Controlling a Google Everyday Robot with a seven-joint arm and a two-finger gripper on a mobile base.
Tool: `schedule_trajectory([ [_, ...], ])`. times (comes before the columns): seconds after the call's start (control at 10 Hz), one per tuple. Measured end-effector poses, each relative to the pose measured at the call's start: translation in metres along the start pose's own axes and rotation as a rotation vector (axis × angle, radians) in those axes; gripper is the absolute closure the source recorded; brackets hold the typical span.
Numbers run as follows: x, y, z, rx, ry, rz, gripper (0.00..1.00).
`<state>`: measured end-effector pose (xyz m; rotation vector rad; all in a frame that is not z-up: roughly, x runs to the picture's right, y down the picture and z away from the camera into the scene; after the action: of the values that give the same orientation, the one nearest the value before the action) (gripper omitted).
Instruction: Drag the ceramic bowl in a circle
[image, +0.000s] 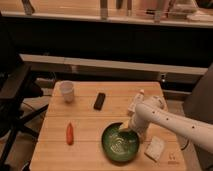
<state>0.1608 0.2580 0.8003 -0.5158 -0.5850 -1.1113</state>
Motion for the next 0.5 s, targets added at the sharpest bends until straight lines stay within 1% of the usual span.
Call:
schedule_trajectory([
  [0.5,0.0013,0.0013,0.0005,-0.005,-0.006,0.004,0.2],
])
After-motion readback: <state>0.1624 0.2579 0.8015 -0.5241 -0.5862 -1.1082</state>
